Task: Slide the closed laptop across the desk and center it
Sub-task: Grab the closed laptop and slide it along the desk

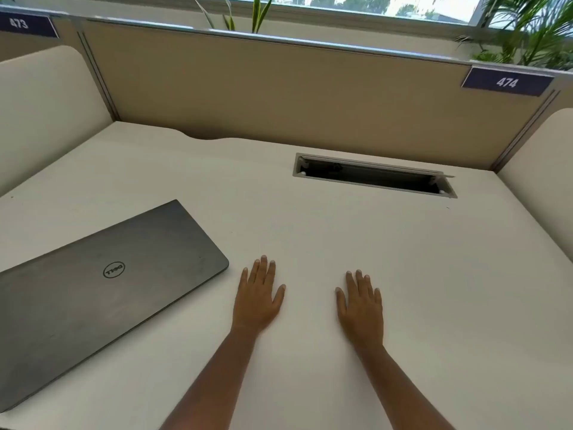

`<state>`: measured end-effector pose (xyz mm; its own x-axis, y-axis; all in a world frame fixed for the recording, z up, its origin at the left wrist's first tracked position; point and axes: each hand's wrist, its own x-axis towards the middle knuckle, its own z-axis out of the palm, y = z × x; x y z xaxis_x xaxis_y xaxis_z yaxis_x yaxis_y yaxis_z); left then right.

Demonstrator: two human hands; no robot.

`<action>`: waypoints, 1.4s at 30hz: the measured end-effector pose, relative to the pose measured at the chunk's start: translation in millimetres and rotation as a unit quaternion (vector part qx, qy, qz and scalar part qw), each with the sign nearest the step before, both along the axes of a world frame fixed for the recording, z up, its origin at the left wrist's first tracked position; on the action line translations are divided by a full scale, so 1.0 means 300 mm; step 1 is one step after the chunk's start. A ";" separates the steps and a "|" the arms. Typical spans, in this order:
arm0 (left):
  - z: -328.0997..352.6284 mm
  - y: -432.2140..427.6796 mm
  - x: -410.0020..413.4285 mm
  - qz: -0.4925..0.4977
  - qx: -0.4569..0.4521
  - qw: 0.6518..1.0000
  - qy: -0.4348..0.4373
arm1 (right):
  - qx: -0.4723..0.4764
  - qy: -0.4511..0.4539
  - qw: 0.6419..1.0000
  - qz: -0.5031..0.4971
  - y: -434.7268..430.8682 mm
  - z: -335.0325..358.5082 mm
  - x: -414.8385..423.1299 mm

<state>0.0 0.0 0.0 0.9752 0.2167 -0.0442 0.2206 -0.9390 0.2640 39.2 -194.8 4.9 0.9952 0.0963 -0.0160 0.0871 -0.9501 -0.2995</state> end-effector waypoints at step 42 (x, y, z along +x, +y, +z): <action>0.166 0.703 -0.438 0.388 0.082 0.916 -0.065 | 0.167 0.040 0.956 0.236 0.755 0.152 0.052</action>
<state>-131.5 211.0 49.7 0.5191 0.8403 0.1562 0.8153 -0.5417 0.2045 54.9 31.8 50.3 0.8364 0.5478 0.0189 0.4467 -0.6612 -0.6027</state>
